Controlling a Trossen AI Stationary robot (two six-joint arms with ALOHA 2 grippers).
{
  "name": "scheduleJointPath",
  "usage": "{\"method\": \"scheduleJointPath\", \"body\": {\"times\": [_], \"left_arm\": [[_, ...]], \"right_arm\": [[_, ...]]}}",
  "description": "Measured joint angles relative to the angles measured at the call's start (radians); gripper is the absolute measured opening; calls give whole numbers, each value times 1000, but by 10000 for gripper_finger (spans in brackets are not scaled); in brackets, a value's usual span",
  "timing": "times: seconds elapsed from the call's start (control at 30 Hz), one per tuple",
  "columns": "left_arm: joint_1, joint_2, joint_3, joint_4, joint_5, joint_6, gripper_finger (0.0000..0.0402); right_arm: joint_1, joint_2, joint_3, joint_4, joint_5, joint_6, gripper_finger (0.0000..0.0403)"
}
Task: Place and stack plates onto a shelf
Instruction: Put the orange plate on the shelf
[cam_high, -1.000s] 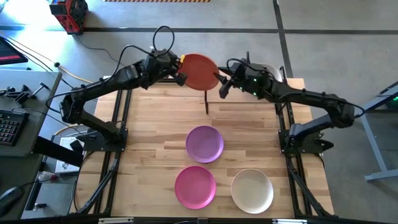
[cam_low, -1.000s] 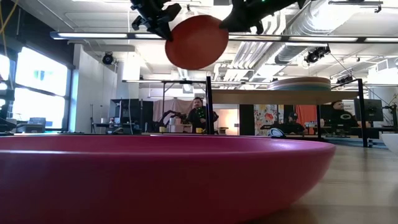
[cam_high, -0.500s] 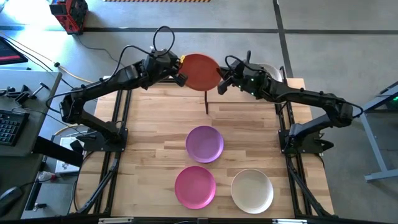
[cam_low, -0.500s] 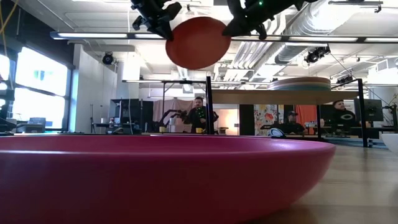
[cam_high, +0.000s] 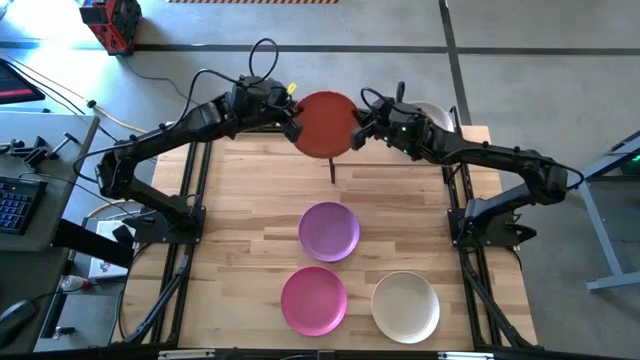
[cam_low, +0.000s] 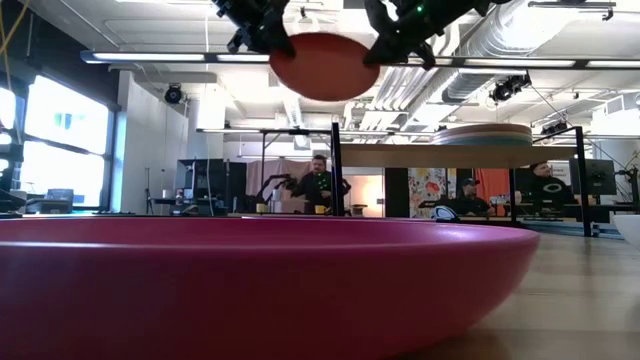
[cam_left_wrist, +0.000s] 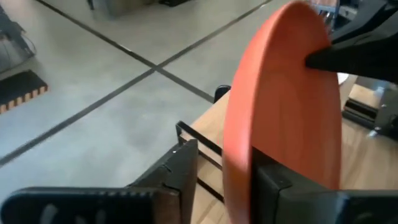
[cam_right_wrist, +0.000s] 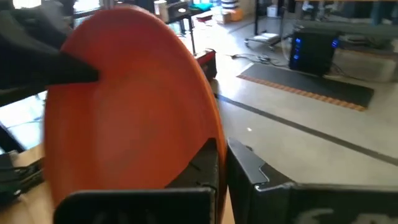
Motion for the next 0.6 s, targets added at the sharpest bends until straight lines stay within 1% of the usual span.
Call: {"method": "scheduleJointPath", "body": {"times": [0.13, 0.27, 0.47, 0.6], "left_arm": [[1, 0, 0, 2, 2, -30, 121], [2, -6, 0, 19, -1, -30, 135], [2, -6, 0, 56, -1, -30, 137], [2, -6, 0, 53, -1, -30, 136]], "right_arm": [[0, -3, 0, -39, 44, 35, 1], [-3, -26, -2, -93, 106, 43, 1], [-37, -81, -2, -183, 173, 82, 1], [-83, -92, -1, -287, 189, 153, 1]]}}
